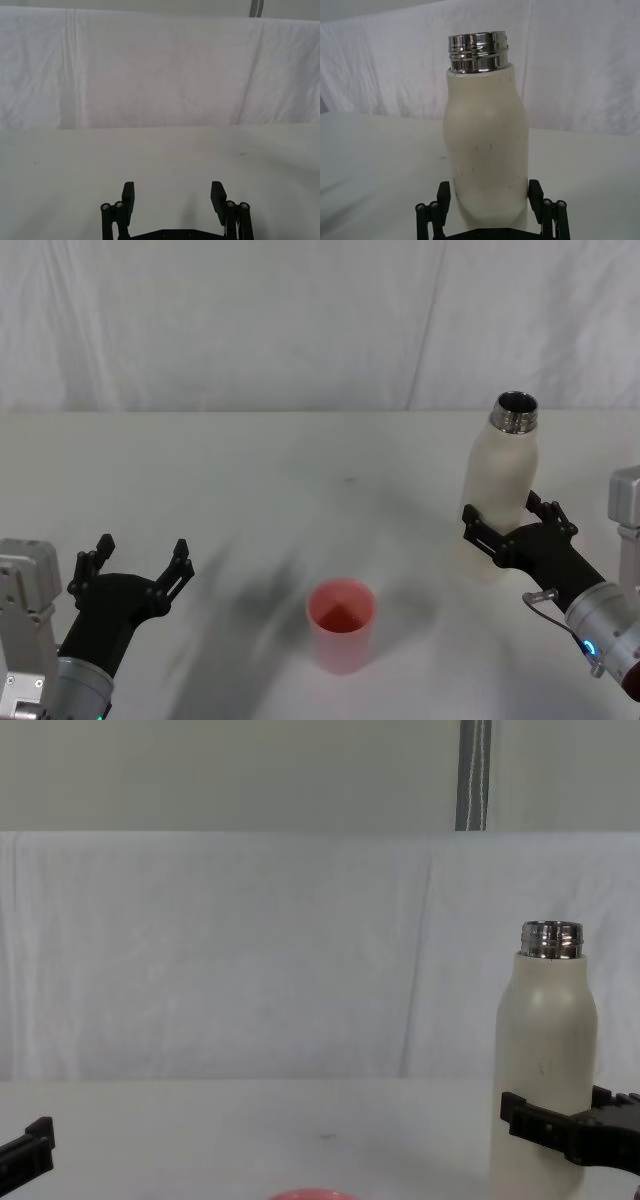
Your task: Grasp the thermos with one hand and pour water into the cup lid.
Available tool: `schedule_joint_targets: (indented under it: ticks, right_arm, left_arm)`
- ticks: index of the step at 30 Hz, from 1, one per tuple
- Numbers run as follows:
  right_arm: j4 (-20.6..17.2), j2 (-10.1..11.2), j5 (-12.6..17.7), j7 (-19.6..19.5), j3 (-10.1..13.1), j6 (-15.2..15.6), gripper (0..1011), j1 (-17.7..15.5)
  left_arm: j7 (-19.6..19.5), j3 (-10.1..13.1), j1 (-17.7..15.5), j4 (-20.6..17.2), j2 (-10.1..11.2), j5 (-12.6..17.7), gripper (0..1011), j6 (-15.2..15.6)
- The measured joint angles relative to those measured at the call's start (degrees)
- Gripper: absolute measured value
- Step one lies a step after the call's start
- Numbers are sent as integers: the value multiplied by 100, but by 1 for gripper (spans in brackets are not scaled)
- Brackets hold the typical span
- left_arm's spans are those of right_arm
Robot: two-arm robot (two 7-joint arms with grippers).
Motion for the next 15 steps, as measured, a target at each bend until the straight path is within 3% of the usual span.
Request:
schedule_joint_targets:
  ticks: [15]
  right_arm:
    - [248, 0, -108, 7, -96, -15, 1003, 234]
  left_arm:
    - [0, 0, 0, 0, 0, 0, 1001, 0]
